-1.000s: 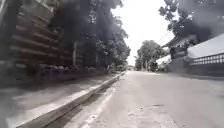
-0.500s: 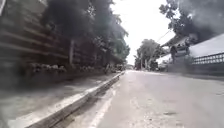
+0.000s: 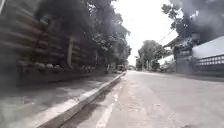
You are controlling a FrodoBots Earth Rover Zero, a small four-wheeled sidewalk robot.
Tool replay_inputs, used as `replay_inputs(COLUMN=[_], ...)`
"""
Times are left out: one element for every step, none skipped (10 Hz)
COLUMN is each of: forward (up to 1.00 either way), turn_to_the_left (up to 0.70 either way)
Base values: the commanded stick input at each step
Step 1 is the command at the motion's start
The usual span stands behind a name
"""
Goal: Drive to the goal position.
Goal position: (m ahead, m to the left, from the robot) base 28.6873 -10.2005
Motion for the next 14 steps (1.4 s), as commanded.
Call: replay_inputs(forward=[0.70, 0.70, 0.70, 0.70, 0.70, 0.70, 0.70, 0.70, 0.70, 0.70, 0.70, 0.70, 0.70, 0.70], turn_to_the_left=[0.00, 0.00, 0.00, 0.00, 0.00, 0.00, 0.00, 0.00, 0.00, 0.00, 0.00, 0.00, 0.00, 0.00])
